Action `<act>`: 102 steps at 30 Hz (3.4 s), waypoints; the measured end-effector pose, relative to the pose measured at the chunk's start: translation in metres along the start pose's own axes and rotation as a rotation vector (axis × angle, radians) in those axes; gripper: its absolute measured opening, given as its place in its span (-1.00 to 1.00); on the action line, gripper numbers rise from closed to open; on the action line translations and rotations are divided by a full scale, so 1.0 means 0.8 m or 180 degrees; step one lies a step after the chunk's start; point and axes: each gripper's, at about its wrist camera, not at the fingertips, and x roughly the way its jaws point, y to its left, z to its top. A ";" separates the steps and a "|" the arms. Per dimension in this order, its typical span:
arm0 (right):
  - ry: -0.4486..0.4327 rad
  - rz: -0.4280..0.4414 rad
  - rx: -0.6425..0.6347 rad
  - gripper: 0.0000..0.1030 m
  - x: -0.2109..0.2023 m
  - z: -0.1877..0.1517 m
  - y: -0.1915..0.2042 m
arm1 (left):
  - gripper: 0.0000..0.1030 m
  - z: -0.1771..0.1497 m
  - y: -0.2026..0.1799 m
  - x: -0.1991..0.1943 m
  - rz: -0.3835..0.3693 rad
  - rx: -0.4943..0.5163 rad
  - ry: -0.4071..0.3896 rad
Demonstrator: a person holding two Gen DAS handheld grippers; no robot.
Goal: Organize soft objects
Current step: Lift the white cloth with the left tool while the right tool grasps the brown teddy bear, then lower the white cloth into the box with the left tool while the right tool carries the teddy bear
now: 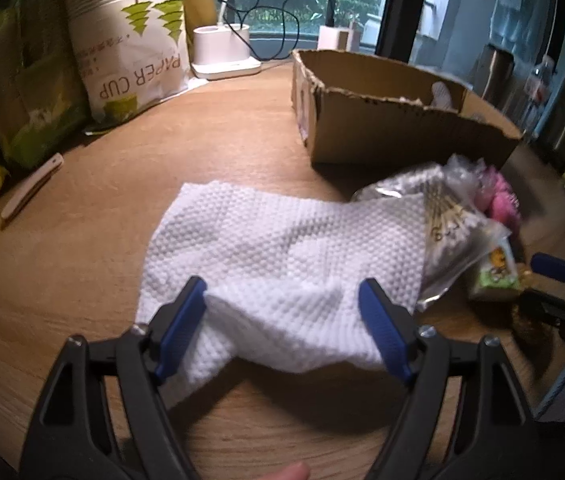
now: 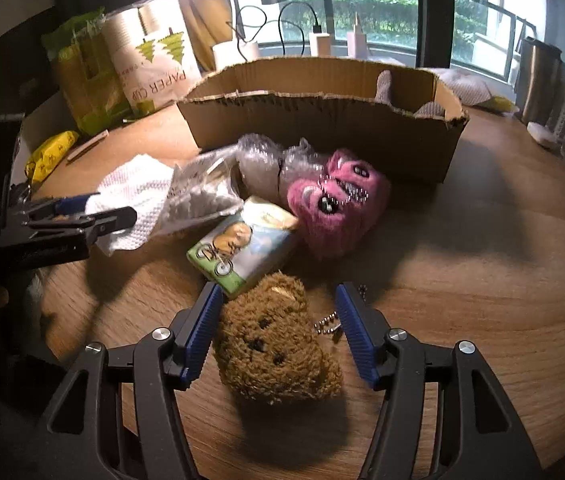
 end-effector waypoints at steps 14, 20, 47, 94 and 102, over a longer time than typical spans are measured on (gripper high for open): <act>0.0038 -0.0050 -0.0028 0.17 0.000 -0.014 -0.007 | -0.06 -0.003 -0.005 -0.002 0.0123 0.0178 -0.0011; -0.0018 -0.0027 -0.0108 -0.13 -0.003 -0.016 -0.004 | -0.74 -0.004 0.004 -0.012 -0.0009 0.0084 0.0008; -0.0566 0.0003 -0.0110 -0.20 -0.064 0.051 -0.043 | -0.76 0.071 -0.013 -0.105 -0.0233 -0.0061 -0.0604; -0.0721 0.0074 0.0168 -0.20 -0.037 0.133 -0.135 | -0.75 0.181 -0.064 0.008 0.0042 0.0056 -0.0463; -0.0674 0.0069 0.0236 -0.19 -0.028 0.136 -0.146 | -0.75 0.182 -0.085 0.037 -0.0035 0.0197 -0.0311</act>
